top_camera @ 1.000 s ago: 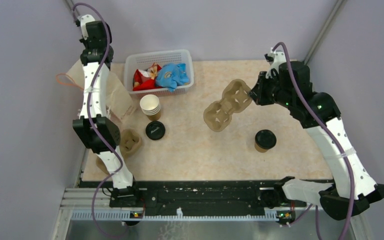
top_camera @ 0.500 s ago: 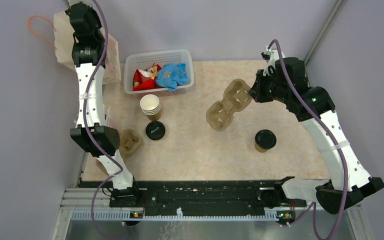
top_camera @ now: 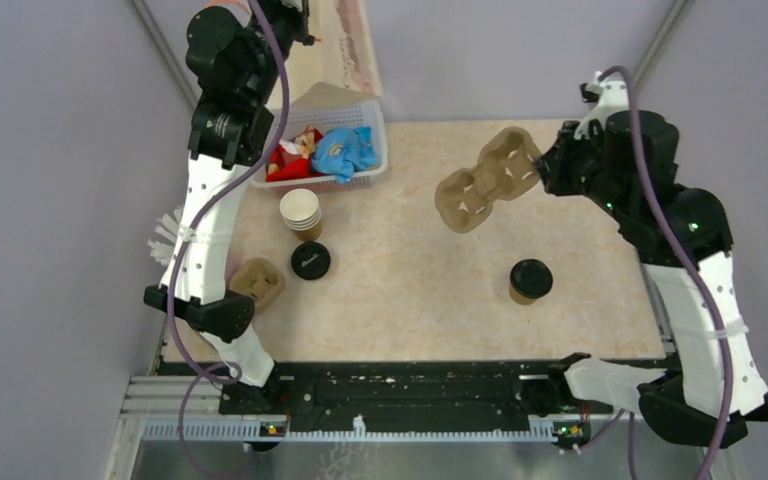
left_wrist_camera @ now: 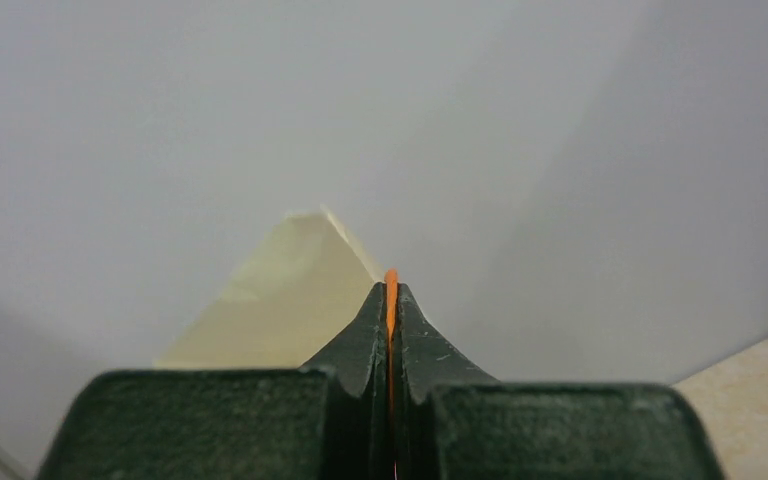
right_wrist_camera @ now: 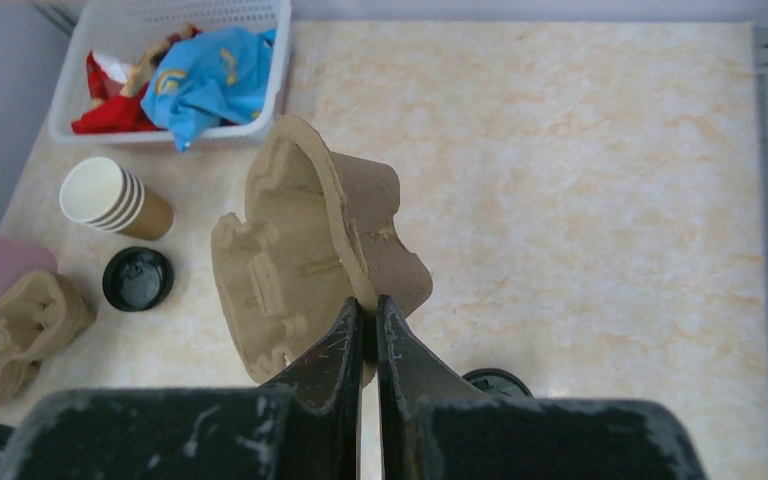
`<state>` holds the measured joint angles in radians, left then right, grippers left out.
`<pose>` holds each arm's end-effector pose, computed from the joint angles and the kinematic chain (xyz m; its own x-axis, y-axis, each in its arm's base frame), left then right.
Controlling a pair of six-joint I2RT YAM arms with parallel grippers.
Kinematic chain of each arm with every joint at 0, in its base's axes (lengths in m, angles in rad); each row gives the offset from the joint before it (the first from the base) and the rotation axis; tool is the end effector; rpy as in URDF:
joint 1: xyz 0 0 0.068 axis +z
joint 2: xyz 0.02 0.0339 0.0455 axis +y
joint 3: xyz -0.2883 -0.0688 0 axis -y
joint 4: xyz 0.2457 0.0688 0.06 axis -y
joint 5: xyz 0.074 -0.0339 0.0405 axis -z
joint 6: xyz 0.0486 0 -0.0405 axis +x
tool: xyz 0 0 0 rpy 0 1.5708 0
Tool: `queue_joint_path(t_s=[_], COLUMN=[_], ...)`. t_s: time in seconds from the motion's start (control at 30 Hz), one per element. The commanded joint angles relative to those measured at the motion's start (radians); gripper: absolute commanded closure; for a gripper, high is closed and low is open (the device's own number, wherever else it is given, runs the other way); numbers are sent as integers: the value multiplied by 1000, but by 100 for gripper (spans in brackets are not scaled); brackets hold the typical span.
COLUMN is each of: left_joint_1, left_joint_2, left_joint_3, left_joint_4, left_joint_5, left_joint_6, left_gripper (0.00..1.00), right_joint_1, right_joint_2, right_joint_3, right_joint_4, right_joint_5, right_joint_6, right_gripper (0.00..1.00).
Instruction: Pack the takeout coffee
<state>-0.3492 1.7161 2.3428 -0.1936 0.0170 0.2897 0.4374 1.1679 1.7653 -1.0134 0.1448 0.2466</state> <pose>0.3162 -0.1160 0.6429 0.4798 0.1293 -0.8678 0.2291 0.9363 0.2661 0.1733 0.0733 0.5172 -0.4281 0.0665 -0.9013 -0.2012 0.9653 0.1667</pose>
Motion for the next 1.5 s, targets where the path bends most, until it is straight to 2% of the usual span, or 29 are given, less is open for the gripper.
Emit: queue_joint_path(t_s=[0.0, 0.23, 0.43, 0.63, 0.77, 0.87, 0.97, 1.2, 1.37, 1.47], left_joint_1=[-23, -87, -161, -252, -327, -355, -392, -526, -594, -628], left_joint_2=[-63, -136, -181, -179, -160, -181, -179, -111, -88, -77], left_joint_3=[16, -134, -272, -315, -334, -425, -489, -475, -463, -454], left_joint_4=[-19, -28, -45, -148, -205, -174, -211, -429, -454, -474], left_joint_5=[108, 178, 244, 294, 306, 344, 374, 307, 273, 243], left_joint_6=[-6, -99, -179, -225, -218, -239, -216, -94, -104, -98], left_gripper=[100, 100, 100, 100, 100, 100, 100, 100, 100, 100], right_joint_1=[-8, -8, -8, -9, -9, -9, -8, -8, -8, -8], right_joint_2=[-85, -133, -205, -218, -226, -251, -274, -302, -305, -284], right_joint_3=[138, 295, 296, 364, 378, 362, 327, 277, 270, 332], right_joint_4=[-83, -259, -344, -435, -458, -450, -438, -445, -432, -462], right_joint_5=[130, 223, 267, 276, 271, 258, 231, 183, 190, 269], right_joint_6=[26, 77, 124, 148, 153, 167, 189, 206, 169, 120], right_gripper=[100, 100, 100, 100, 100, 100, 100, 100, 100, 100])
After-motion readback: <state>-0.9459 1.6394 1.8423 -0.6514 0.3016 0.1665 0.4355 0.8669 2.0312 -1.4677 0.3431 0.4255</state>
